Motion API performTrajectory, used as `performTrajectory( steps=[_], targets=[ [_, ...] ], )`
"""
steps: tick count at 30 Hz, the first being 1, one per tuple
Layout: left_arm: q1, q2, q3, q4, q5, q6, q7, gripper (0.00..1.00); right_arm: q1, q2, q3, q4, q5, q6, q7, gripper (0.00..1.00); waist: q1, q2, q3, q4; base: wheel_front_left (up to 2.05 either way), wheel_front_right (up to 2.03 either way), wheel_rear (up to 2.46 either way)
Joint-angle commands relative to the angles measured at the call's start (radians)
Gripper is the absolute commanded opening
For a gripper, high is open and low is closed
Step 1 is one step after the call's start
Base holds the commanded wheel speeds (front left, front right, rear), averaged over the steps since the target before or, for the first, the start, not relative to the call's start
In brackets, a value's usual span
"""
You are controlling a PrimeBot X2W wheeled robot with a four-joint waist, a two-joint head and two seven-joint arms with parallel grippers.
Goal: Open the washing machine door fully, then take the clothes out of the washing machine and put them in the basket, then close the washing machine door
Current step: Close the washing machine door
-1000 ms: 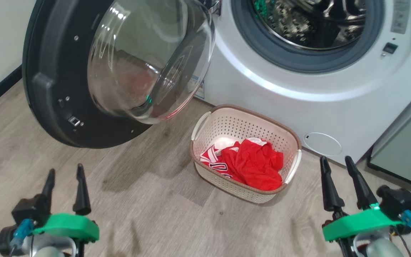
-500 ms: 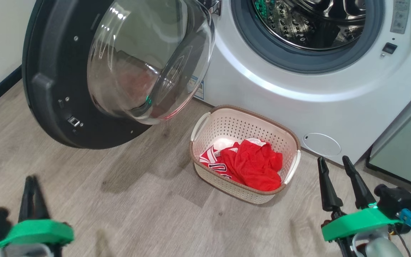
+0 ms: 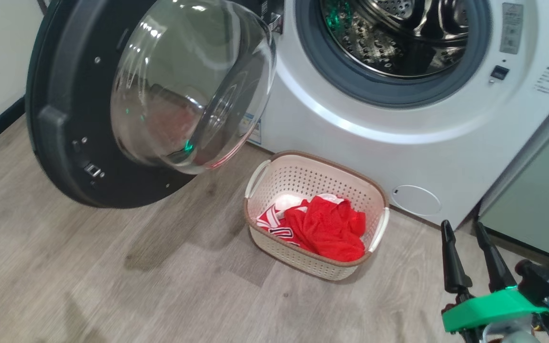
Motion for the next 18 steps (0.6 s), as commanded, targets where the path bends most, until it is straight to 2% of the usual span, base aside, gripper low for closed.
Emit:
performTrajectory(
  steps=[1, 6, 7, 8, 13, 18],
  targets=[
    [-0.087, 0.071, 0.05, 0.009, -0.052, 0.026, 0.062, 0.0, -0.01, -0.002, 0.016, -0.035, -0.007, -0.001, -0.006, 1.0, 0.0, 0.0, -0.003, -0.013, 0.0, 0.0, 0.0],
    [-0.234, 0.162, 0.142, 0.151, -0.211, 0.125, 0.238, 0.0, -0.008, -0.004, 0.015, -0.036, -0.01, -0.001, -0.006, 1.0, 0.0, 0.0, 0.003, -0.051, 0.0, 0.0, 0.0],
    [-0.234, 0.162, 0.142, 0.151, -0.211, 0.125, 0.238, 0.0, -0.008, -0.004, 0.015, -0.036, -0.01, -0.001, -0.006, 1.0, 0.0, 0.0, 0.003, -0.051, 0.0, 0.0, 0.0],
    [-0.28, 0.197, 0.154, 0.195, -0.239, 0.156, 0.285, 0.0, -0.01, -0.007, 0.015, -0.036, -0.01, -0.001, -0.006, 1.0, 0.0, 0.0, 0.007, -0.064, 0.0, 0.0, 0.0],
    [-0.343, 0.239, 0.151, 0.261, -0.269, 0.182, 0.361, 0.0, -0.014, -0.013, 0.017, -0.035, -0.01, -0.001, -0.006, 1.0, 0.0, 0.0, 0.013, -0.09, 0.0, 0.0, 0.0],
    [-0.393, 0.256, 0.126, 0.287, -0.279, 0.183, 0.428, 0.0, -0.014, -0.017, 0.019, -0.034, -0.01, -0.001, -0.006, 1.0, 0.0, 0.0, 0.016, -0.116, 0.0, 0.0, 0.0]
  ],
)
